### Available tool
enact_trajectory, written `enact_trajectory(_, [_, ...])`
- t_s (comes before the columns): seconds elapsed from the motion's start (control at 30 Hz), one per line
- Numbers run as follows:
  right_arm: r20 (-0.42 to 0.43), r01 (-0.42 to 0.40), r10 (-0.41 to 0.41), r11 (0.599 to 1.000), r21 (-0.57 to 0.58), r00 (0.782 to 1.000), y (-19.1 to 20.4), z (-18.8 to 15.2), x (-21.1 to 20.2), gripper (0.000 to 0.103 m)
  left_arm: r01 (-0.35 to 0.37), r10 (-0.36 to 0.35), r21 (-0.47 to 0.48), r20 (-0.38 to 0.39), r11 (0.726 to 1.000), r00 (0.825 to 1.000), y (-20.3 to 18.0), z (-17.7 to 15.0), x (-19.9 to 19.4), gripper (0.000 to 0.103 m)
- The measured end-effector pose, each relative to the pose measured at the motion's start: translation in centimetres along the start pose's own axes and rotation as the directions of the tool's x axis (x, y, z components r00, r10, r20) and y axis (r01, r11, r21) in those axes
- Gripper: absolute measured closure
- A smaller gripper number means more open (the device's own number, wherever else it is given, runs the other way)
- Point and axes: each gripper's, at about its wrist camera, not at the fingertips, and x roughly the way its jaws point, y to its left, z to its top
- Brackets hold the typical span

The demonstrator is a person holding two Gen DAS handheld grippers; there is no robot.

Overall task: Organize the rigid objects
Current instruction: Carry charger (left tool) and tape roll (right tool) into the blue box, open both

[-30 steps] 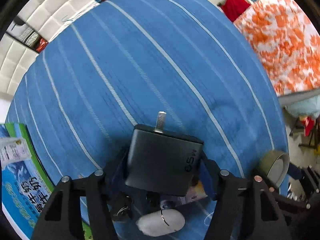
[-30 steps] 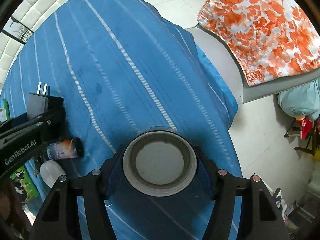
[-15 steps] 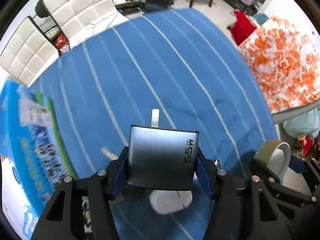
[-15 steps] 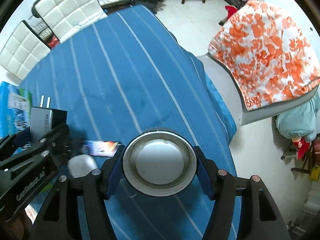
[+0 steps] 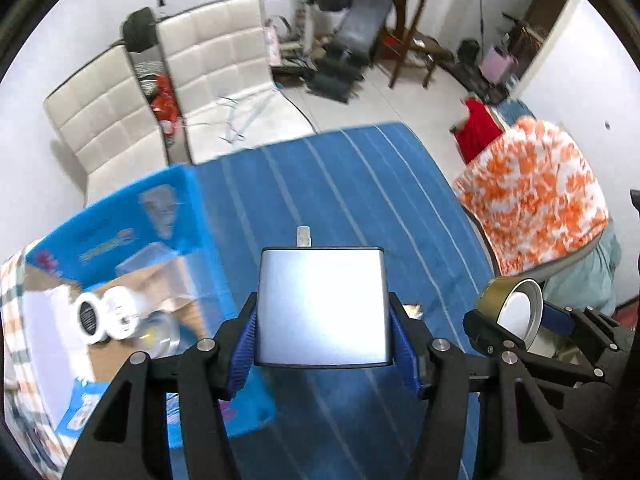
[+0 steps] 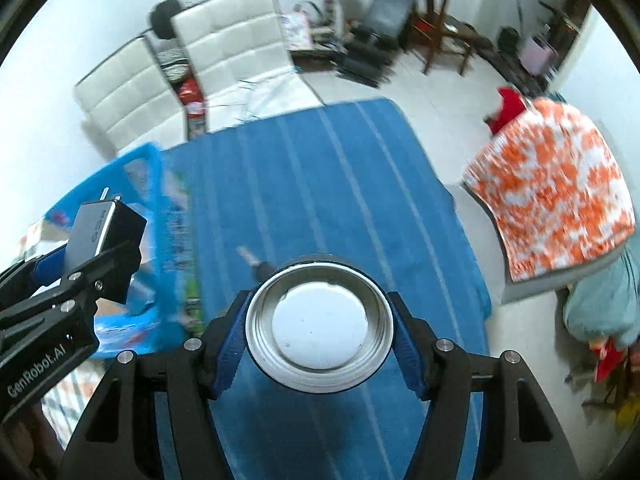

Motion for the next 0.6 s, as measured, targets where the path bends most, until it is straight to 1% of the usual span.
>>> enact_trajectory(0.2, [0.031,-0.066,0.07,0.992,-0.111,0.997,7.2,-0.6,-2.4,0.036,-0.033,0.04,-0.109,0.062,0.994,0.997,5.7,-2.0,-4.8,0.047])
enact_trajectory(0.23, [0.032,-0.076,0.081,0.989,-0.129,0.996,8.3,-0.7,-2.6,0.036,-0.041,0.05,-0.121,0.07,0.992,0.996,6.0,-2.3,-5.2,0.047])
enact_trajectory(0.33, [0.024,-0.117,0.123,0.979,-0.168,0.992,11.7,-1.1,-2.9,0.036,-0.068,0.083,-0.165,0.09,0.984,0.992,8.9,-3.5,-7.6,0.047])
enact_trajectory(0.4, [0.021,-0.15,0.156,0.971,-0.187,0.987,13.7,-1.3,-2.6,0.036,-0.071,0.093,-0.208,0.098,0.976,0.991,11.0,-4.2,-8.9,0.047])
enact_trajectory(0.53, [-0.046,-0.237,0.232,0.949,-0.209,0.972,17.5,-1.8,-0.3,0.036,-0.097,0.127,-0.273,0.093,0.957,0.988,14.9,-5.7,-10.3,0.047])
enact_trajectory(0.6, [-0.081,-0.273,0.262,0.937,-0.22,0.962,18.9,-2.0,1.2,0.036,-0.094,0.124,-0.32,0.075,0.943,0.989,17.3,-6.5,-10.2,0.047])
